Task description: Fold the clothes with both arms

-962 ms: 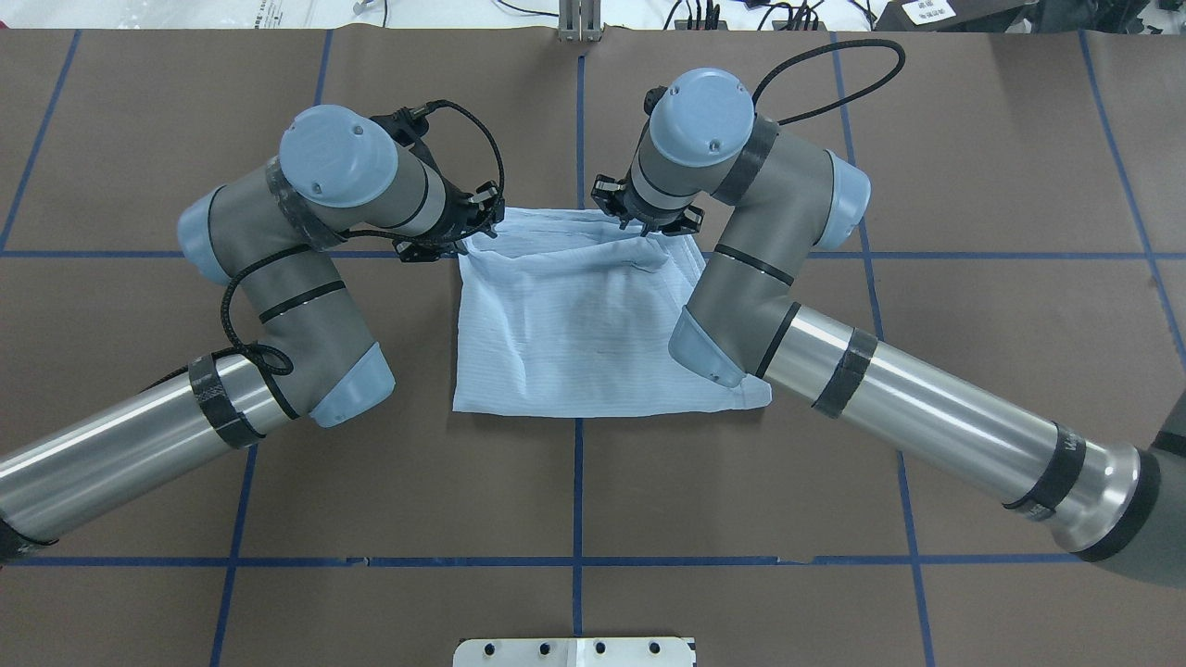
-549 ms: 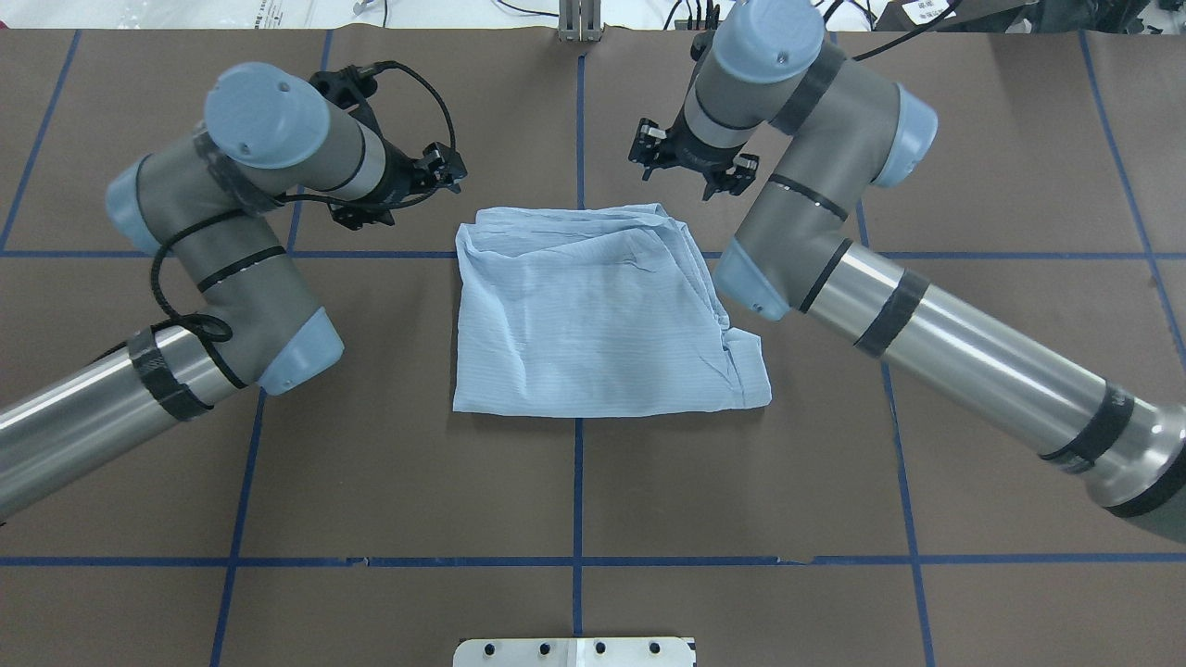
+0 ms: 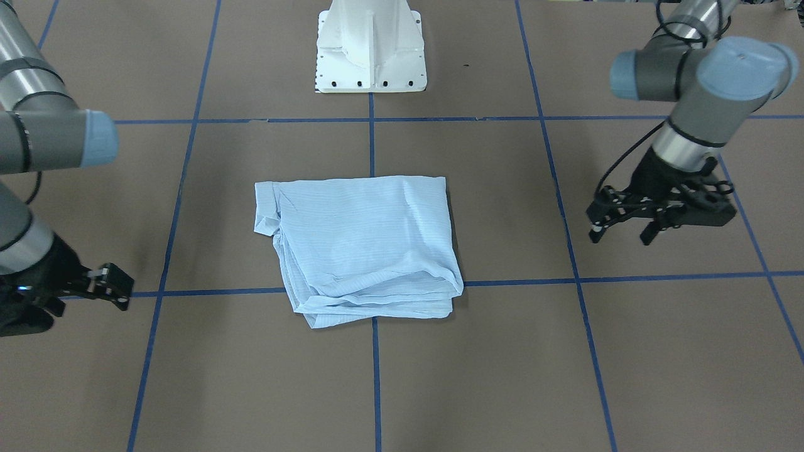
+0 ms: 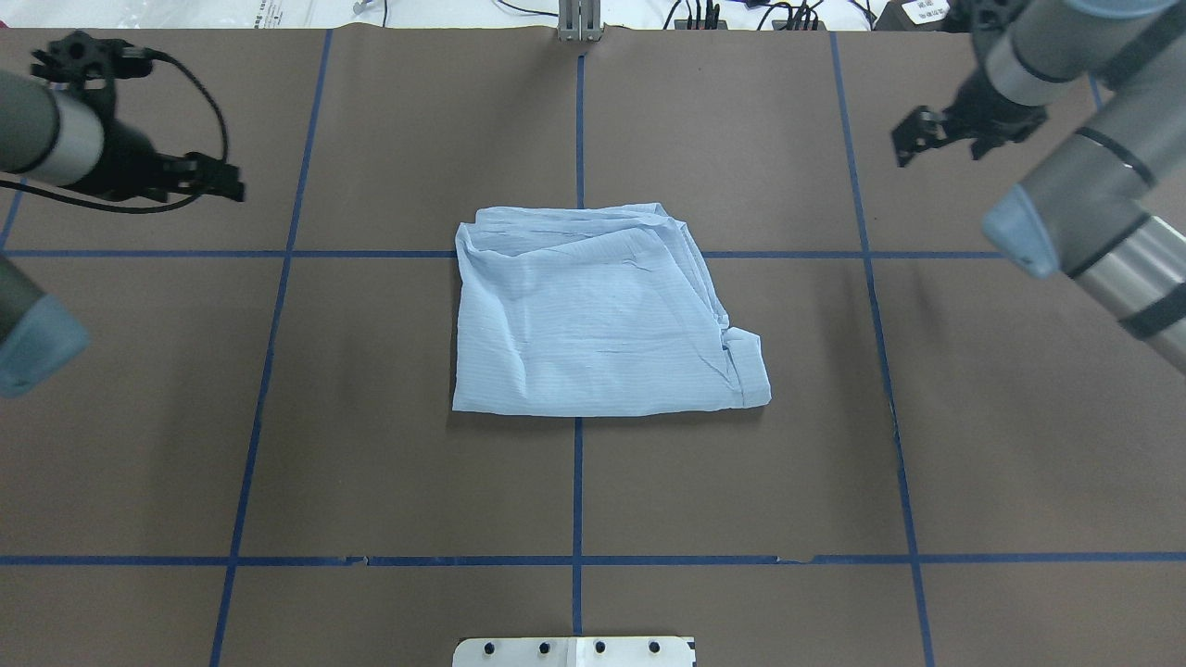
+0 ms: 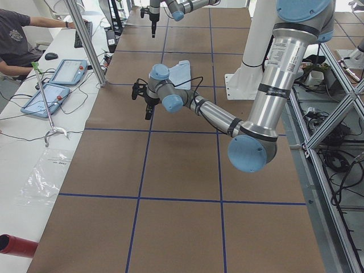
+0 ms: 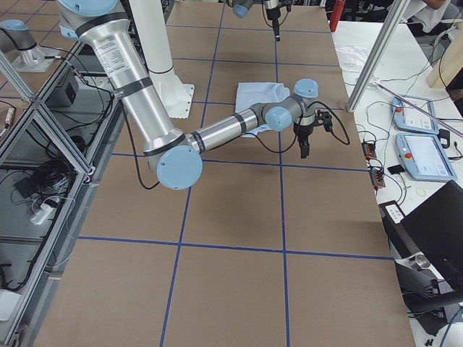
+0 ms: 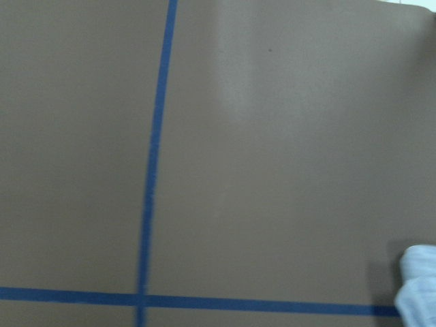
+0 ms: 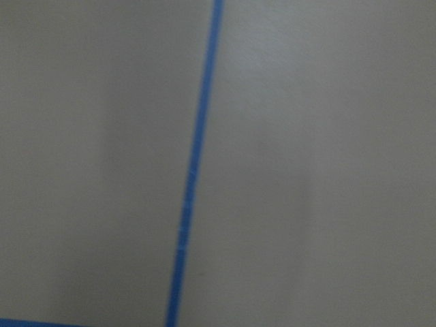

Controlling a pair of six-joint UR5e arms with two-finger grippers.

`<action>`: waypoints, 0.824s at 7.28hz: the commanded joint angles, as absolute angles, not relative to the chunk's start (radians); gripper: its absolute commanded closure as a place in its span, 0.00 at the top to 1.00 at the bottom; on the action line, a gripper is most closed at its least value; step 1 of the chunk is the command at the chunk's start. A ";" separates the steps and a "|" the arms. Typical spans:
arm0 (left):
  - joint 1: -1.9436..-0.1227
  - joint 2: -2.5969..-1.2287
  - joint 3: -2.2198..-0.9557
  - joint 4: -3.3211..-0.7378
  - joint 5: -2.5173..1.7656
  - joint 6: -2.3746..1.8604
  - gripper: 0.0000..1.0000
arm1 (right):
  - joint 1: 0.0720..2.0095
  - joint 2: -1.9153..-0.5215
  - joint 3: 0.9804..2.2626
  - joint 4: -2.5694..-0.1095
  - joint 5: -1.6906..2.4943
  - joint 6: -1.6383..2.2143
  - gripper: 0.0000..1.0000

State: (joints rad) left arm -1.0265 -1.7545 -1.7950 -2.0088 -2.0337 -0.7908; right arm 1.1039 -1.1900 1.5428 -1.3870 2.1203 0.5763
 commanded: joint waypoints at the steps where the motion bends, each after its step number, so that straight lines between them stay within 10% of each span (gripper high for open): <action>1: -1.287 -1.507 -1.852 -2.005 -2.124 -0.150 1.00 | 1.250 -1.464 1.682 -1.397 2.193 0.300 1.00; 6: -1.588 -1.431 -1.599 -2.081 -2.201 0.095 1.00 | 1.497 -1.668 1.733 -1.422 2.382 -0.005 1.00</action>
State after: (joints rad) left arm -1.5757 -1.4307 -1.6437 -2.0342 -2.1995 0.0986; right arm 1.4622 -1.6710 1.7350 -1.4207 2.3429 0.0242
